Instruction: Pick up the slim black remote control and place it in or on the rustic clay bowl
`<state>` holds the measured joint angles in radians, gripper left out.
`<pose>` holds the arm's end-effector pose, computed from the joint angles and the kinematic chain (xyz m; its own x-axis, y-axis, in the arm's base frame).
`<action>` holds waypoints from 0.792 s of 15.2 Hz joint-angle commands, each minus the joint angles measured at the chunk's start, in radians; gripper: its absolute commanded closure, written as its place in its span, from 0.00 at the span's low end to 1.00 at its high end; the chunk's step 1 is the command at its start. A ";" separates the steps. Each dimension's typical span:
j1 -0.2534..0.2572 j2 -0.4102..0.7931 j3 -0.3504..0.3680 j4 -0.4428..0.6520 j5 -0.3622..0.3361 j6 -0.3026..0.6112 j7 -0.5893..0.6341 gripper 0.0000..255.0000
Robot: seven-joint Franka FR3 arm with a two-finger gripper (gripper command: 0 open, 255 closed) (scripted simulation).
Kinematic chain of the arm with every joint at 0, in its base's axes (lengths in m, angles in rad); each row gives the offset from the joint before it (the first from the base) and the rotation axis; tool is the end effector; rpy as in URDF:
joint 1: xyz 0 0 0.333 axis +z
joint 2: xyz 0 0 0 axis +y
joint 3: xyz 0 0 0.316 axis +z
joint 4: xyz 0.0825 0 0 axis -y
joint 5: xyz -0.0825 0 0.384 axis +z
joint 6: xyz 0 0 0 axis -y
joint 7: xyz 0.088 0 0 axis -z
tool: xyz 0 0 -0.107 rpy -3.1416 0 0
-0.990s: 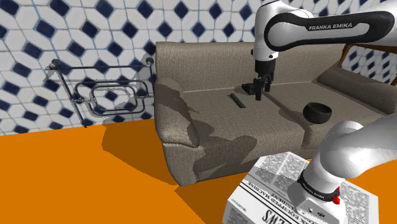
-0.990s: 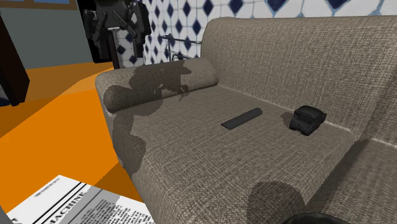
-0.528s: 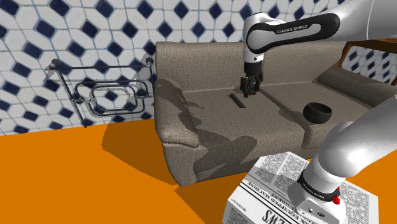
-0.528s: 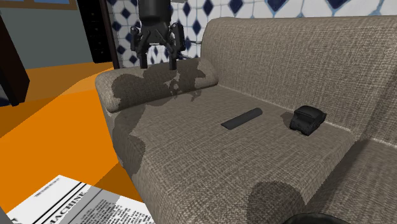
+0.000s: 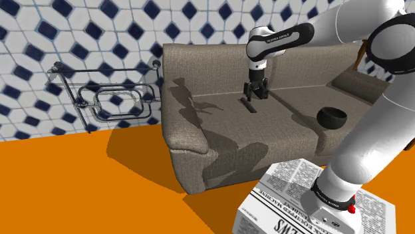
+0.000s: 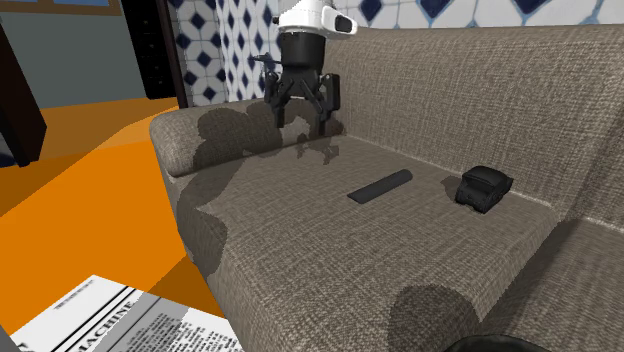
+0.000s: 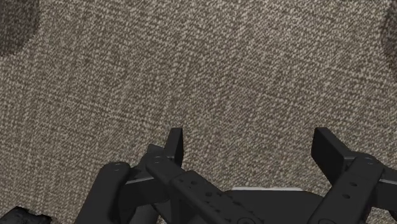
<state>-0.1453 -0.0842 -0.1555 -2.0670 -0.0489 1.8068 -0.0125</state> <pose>0.4842 -0.1558 0.4554 0.9477 -0.2660 -0.1766 -0.2650 -0.9638 0.0296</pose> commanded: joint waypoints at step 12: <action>-0.131 0.489 -0.081 0.432 0.167 0.016 -0.016 0.00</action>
<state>-0.2606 0.3600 -0.2318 -1.6832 0.1021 1.8296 -0.0253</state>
